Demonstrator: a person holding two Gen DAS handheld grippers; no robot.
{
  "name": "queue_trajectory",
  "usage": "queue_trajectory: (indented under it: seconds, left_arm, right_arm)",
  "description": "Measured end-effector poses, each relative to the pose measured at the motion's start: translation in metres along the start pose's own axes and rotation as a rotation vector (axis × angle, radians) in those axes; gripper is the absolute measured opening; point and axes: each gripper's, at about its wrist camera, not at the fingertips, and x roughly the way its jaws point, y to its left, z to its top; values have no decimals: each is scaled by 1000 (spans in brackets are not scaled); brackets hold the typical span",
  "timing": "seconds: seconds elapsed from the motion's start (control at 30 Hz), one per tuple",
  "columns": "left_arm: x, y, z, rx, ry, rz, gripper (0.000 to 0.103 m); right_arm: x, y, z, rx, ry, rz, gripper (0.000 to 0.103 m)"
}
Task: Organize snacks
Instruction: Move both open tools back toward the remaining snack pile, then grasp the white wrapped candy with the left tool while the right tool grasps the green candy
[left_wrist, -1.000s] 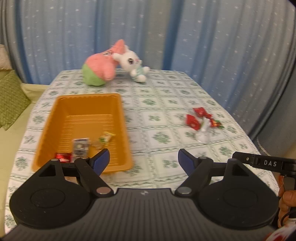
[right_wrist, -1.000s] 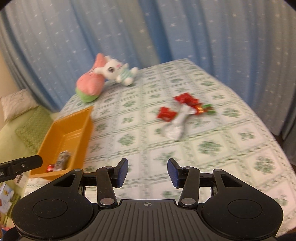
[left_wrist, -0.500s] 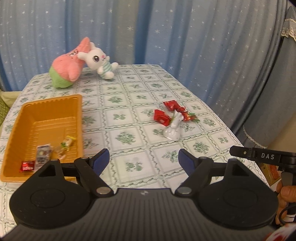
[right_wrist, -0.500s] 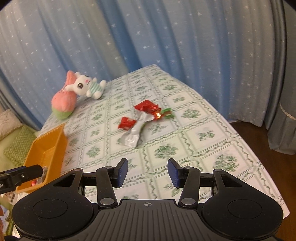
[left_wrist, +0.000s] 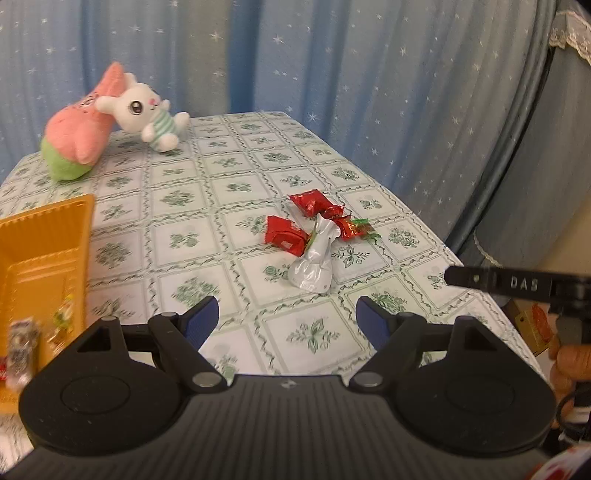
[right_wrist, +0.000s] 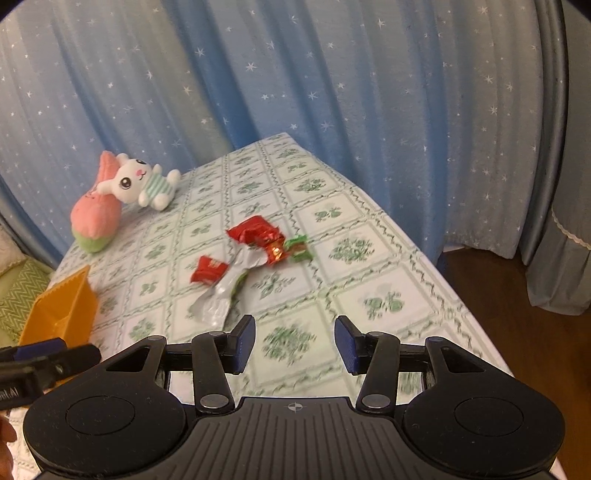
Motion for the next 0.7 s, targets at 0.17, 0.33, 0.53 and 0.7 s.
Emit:
queue_trajectory:
  seconds: [0.17, 0.33, 0.53, 0.7]
  left_arm:
    - [38, -5, 10, 32, 2, -23, 79]
    - [79, -10, 18, 60, 12, -57, 70]
    - [124, -17, 23, 86, 39, -82, 65]
    - [153, -24, 25, 127, 58, -90, 54]
  right_arm:
    - [31, -11, 17, -11, 3, -6, 48]
    - [63, -18, 28, -37, 12, -10, 48]
    - [95, -24, 36, -62, 30, -18, 48]
    - [111, -27, 42, -59, 34, -24, 48]
